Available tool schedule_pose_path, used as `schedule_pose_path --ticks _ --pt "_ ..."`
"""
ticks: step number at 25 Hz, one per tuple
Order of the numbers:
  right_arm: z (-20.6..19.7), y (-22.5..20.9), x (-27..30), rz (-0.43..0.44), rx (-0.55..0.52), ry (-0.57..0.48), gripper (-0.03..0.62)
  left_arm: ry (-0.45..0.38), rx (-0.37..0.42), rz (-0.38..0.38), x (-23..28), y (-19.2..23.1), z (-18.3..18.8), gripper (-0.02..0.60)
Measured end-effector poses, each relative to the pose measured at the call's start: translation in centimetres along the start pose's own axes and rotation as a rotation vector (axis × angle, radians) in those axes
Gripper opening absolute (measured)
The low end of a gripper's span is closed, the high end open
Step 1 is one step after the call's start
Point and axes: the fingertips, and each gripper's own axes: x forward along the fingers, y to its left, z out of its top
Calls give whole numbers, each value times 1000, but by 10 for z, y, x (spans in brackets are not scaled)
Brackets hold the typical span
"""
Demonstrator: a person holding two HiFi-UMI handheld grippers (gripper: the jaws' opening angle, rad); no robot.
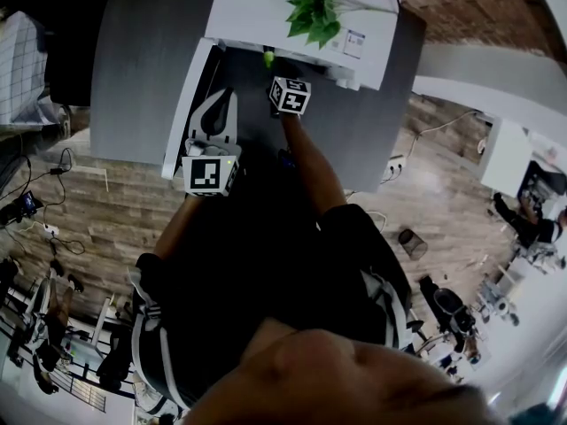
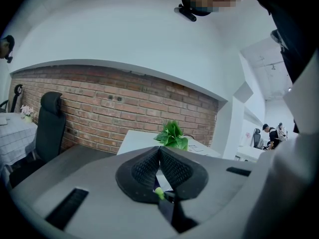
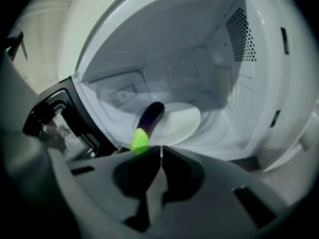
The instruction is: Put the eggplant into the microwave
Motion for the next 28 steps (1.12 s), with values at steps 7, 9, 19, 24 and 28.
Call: schedule_pose_path --ticks 7,9,19,24,28 --pt "7 2 8 6 4 -3 38 11 0 7 3 3 -3 35" --pt "10 1 10 5 6 -6 38 14 -4 11 3 5 -3 35" --pt "11 -2 13 6 30 -8 38 10 -1 14 2 7 -3 35" --pt "10 -4 8 8 39 -4 38 5 -5 17 0 3 -2 35" --pt "9 -6 -4 6 45 -9 38 -10 18 13 -8 -1 -2 35"
